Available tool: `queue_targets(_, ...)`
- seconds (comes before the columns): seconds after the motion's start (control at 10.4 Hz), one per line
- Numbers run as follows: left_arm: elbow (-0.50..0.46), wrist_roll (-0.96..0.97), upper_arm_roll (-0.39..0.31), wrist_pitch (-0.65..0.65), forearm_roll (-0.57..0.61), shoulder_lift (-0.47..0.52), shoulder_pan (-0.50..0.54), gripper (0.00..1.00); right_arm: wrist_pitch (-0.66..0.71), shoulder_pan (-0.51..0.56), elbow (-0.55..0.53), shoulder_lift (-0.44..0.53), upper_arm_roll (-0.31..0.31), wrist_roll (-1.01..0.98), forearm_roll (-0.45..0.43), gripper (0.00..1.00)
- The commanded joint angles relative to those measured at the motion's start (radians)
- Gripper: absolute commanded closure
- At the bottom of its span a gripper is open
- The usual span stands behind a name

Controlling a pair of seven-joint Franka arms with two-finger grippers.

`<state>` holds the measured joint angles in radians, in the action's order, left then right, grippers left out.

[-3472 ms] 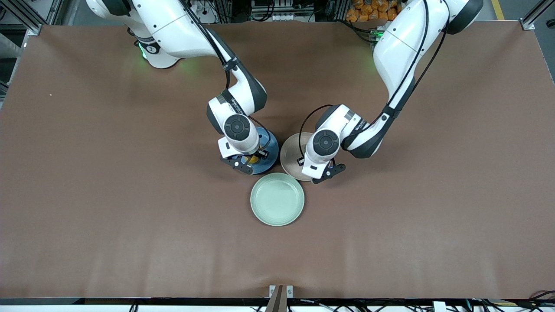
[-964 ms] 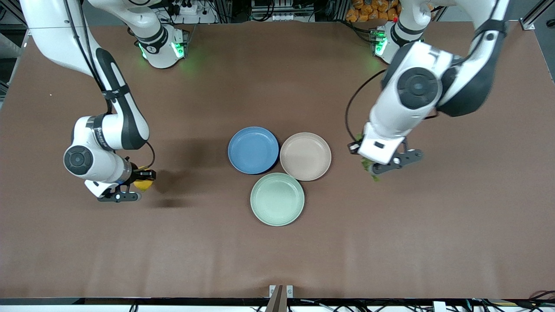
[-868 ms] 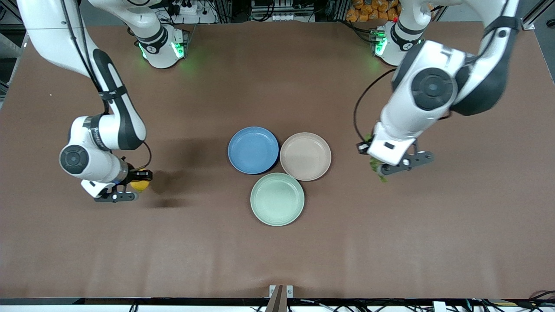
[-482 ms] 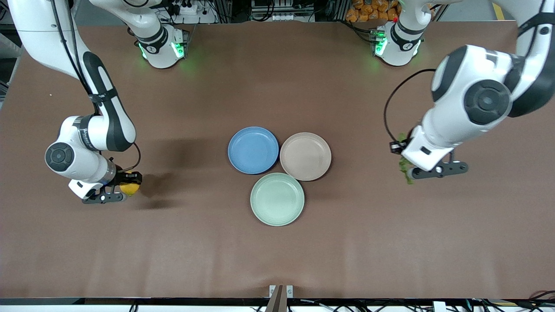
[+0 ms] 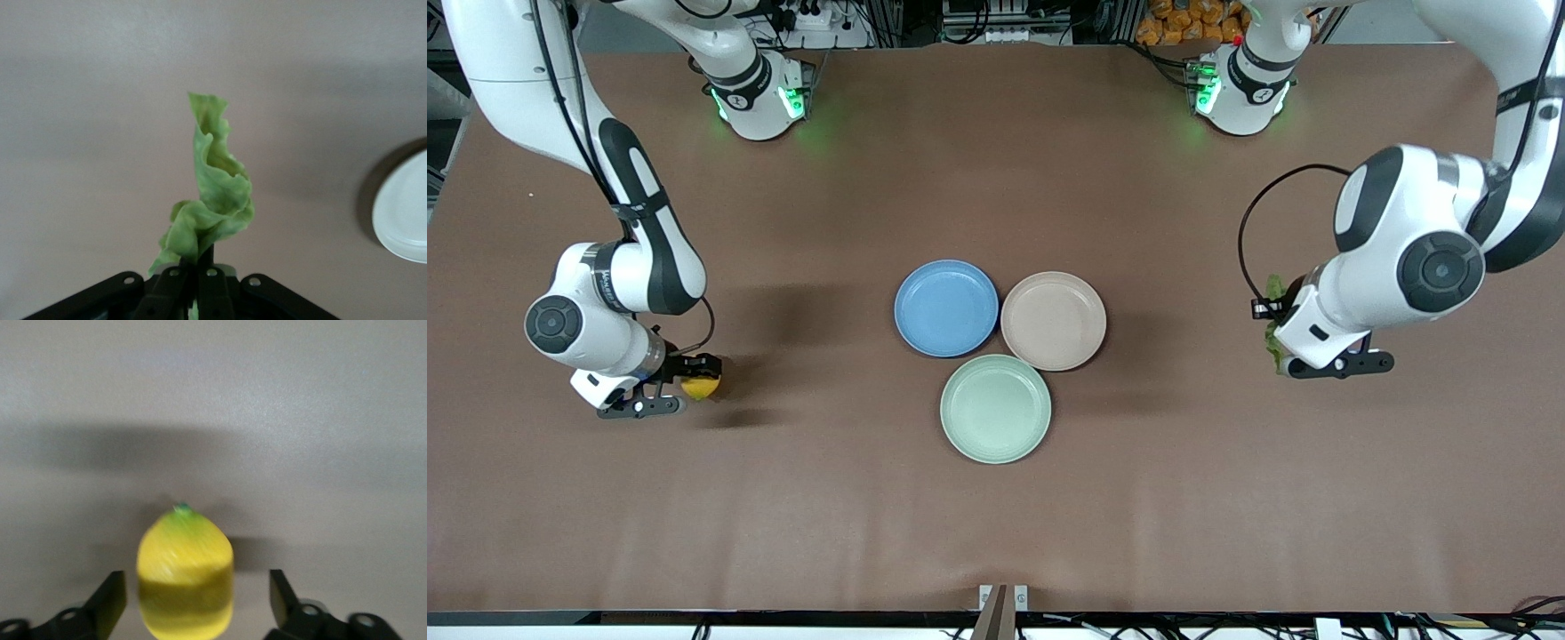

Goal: Pick lemon and lettuce from blue and beige plates
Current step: 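Set the lemon down with the right gripper while the left gripper lowers lettuce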

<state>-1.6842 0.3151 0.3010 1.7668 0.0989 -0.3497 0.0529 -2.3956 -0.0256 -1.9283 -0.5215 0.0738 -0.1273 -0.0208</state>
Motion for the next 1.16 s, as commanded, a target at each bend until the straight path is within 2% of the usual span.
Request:
queue_targets(0.0,-0.135,-0.019,0.009,0.145,0.004,0.003,0.01,1.0,-0.075,0.041,-0.101,0.067,-0.019,-0.025,-0.019,0.0)
queue_targets(0.29,-0.149,-0.019,0.007,0.212,0.008,-0.099,0.027,1.0,-0.299,0.042,-0.295,0.152,-0.015,-0.047,-0.019,0.0)
queue_targets(0.87,-0.192,-0.021,0.004,0.335,0.01,-0.199,0.051,1.0,-0.24,0.039,-0.408,0.311,-0.019,-0.043,-0.019,0.0)
queue_targets(0.96,-0.192,-0.019,0.003,0.338,0.01,-0.207,0.051,1.0,-0.156,0.038,-0.405,0.36,-0.022,-0.038,-0.019,0.0)
queue_targets(1.06,-0.19,-0.021,0.001,0.338,0.013,-0.216,0.054,0.95,-0.064,0.033,-0.402,0.415,-0.028,-0.017,-0.019,0.0)
